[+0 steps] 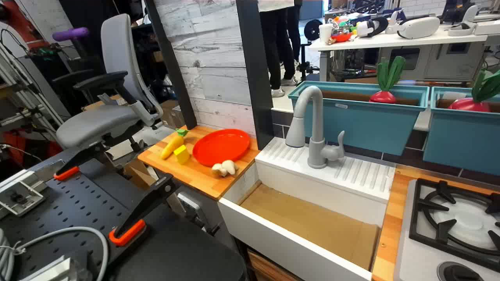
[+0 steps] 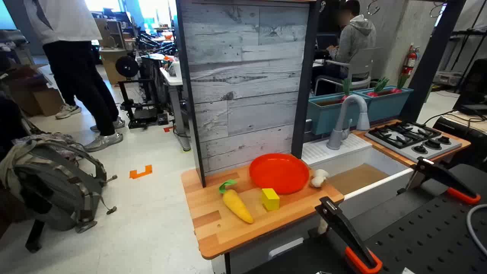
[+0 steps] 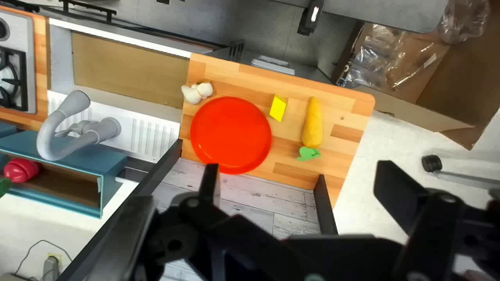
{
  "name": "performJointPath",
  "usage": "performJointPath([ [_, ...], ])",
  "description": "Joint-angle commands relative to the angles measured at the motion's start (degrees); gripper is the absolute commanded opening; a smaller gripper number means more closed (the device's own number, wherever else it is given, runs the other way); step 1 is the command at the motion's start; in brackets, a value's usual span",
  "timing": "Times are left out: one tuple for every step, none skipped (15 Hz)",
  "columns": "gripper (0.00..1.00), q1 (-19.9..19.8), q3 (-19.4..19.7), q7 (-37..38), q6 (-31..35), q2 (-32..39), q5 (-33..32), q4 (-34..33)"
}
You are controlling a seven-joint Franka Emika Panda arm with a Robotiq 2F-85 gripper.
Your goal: Move the carrot plush toy
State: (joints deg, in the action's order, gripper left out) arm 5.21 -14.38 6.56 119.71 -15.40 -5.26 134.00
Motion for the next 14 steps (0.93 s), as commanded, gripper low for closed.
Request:
performJointPath([
  [1.00, 1.3, 1.2, 0.3, -0.1, 0.1, -0.4, -0.1],
  [1.00, 1.3, 1.2, 0.3, -0.1, 0.1, -0.4, -0.1],
  [1.00, 1.3, 1.2, 0.3, -0.1, 0.1, -0.4, -0.1],
  [1.00, 1.3, 1.2, 0.3, -0.1, 0.1, -0.4, -0.1],
  [1.00, 1.3, 1.2, 0.3, -0.1, 0.1, -0.4, -0.1],
  [1.00, 1.3, 1.2, 0.3, -0.1, 0.1, -0.4, -0.1],
  [1.00, 1.3, 1.2, 0.3, -0.1, 0.1, -0.4, -0.1],
  [1.00, 1.3, 1.2, 0.3, -0.1, 0.1, -0.4, -0.1],
  [1.00, 1.3, 1.2, 0.3, -0.1, 0.1, -0.4, -0.1],
  [1.00, 1.3, 1.2, 0.3, -0.1, 0.1, -0.4, -0.1],
  [1.00, 1.3, 1.2, 0.3, -0.1, 0.1, -0.4, -0.1],
  [1.00, 1.3, 1.2, 0.3, -0.1, 0.1, -0.4, -0.1],
  [1.00, 1.1, 0.9, 1.5, 1.1, 1.2, -1.1, -0.3],
  [1.00, 1.1, 0.8, 1.6, 2.0, 2.5, -1.3, -0.6],
])
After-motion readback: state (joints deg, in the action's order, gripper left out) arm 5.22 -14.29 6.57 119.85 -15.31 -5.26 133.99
